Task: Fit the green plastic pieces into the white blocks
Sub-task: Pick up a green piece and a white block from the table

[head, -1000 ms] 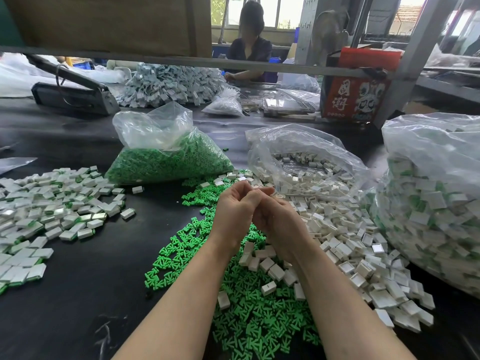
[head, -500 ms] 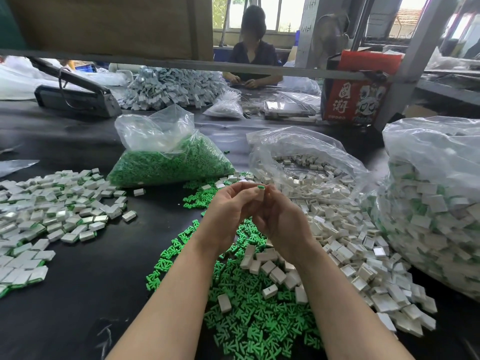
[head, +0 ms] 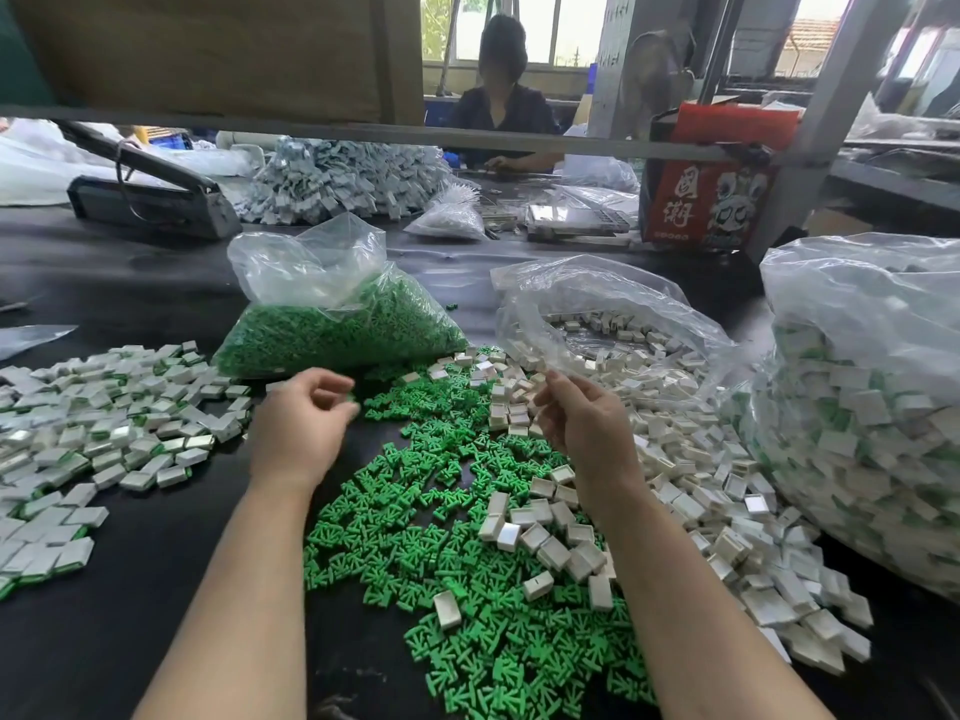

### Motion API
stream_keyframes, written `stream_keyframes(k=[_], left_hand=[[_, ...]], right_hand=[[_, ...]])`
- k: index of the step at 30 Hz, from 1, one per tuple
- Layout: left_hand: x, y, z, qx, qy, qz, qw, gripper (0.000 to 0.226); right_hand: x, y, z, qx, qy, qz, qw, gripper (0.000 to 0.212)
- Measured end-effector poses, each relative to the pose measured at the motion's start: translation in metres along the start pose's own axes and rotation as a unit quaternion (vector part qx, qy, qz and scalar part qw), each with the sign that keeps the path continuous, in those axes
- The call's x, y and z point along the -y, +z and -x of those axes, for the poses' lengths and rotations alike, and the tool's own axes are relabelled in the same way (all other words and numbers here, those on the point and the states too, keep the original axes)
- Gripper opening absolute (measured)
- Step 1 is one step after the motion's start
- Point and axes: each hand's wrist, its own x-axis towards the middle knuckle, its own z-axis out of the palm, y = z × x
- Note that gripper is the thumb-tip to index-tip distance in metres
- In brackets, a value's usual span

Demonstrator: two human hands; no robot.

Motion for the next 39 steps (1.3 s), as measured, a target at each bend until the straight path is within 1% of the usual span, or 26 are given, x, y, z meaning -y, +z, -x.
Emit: stream_keyframes(k=[2,3,5,8,10,11,12,14,15,17,19,21,22,24,26,28,30,31,33,35,37,39], left_hand=[[0.018,-0.010,-0.002,-0.034,-0.040,-0.132,0.990,0.014],[0.024,-0.014,-0.003,-0.044,-0.066,-0.174,0.982,0.012],[0.029,-0.018,-0.004,-0.066,-0.110,-0.222,0.967,0.012],[0.031,-0.021,-0.005,-0.090,-0.161,-0.267,0.946,0.016],[0.029,-0.022,-0.006,-0.091,-0.188,-0.283,0.936,0.019],[0.028,-0.022,-0.005,-0.086,-0.195,-0.290,0.933,0.021],[0.026,-0.022,-0.005,-0.079,-0.197,-0.303,0.929,0.025],[0.020,-0.020,-0.004,-0.068,-0.182,-0.327,0.925,0.031],[0.016,-0.019,-0.003,-0.069,-0.165,-0.329,0.927,0.032],[0.005,-0.015,-0.003,-0.075,-0.107,-0.303,0.944,0.031],[-0.010,-0.008,-0.001,-0.060,-0.025,-0.233,0.970,0.026],[-0.029,0.004,0.004,-0.001,0.035,-0.130,0.991,0.021],[-0.038,0.012,0.008,0.040,0.059,-0.095,0.993,0.021],[-0.052,0.031,0.018,0.131,0.126,-0.085,0.980,0.028],[-0.061,0.051,0.029,0.219,0.196,-0.116,0.949,0.043],[-0.065,0.067,0.037,0.297,0.226,-0.168,0.913,0.066],[-0.064,0.077,0.041,0.335,0.233,-0.234,0.882,0.082],[-0.063,0.078,0.041,0.333,0.237,-0.256,0.876,0.085],[-0.062,0.078,0.041,0.294,0.255,-0.272,0.880,0.081],[-0.061,0.078,0.040,0.258,0.259,-0.257,0.895,0.069],[-0.061,0.076,0.041,0.250,0.235,-0.230,0.911,0.057],[-0.061,0.074,0.041,0.244,0.211,-0.221,0.920,0.045]], right_hand=[[0.000,0.000,0.000,-0.029,-0.031,0.074,0.996,0.033],[-0.001,0.000,-0.001,-0.039,-0.049,0.117,0.991,0.033],[-0.004,-0.001,-0.002,-0.042,-0.086,0.218,0.971,0.029],[-0.008,-0.002,-0.003,-0.036,-0.112,0.389,0.914,0.018],[-0.009,-0.003,-0.003,-0.040,-0.101,0.498,0.860,0.013],[-0.010,-0.004,-0.003,-0.042,-0.095,0.546,0.832,0.014],[-0.010,-0.004,-0.002,-0.045,-0.091,0.579,0.809,0.015],[-0.011,-0.004,-0.002,-0.048,-0.094,0.603,0.790,0.017],[-0.011,-0.003,-0.002,-0.044,-0.097,0.605,0.789,0.016],[-0.013,-0.002,-0.002,-0.031,-0.102,0.606,0.788,0.015],[-0.016,-0.001,-0.002,-0.015,-0.097,0.615,0.782,0.020],[-0.018,0.000,-0.002,-0.003,-0.091,0.628,0.773,0.028],[-0.020,0.000,-0.002,-0.001,-0.091,0.634,0.768,0.031],[-0.021,0.000,-0.002,0.005,-0.087,0.640,0.764,0.035],[-0.020,0.000,-0.002,0.015,-0.081,0.643,0.762,0.035],[-0.019,0.001,-0.002,0.021,-0.082,0.646,0.759,0.032],[-0.018,0.000,-0.002,0.016,-0.087,0.642,0.762,0.027],[-0.017,0.001,-0.003,0.012,-0.089,0.641,0.763,0.024],[-0.016,0.001,-0.003,0.009,-0.093,0.639,0.763,0.023],[-0.016,0.001,-0.002,0.011,-0.093,0.628,0.772,0.021],[-0.016,0.002,-0.001,0.014,-0.089,0.608,0.789,0.015],[-0.016,0.001,-0.002,0.019,-0.090,0.589,0.803,0.009]])
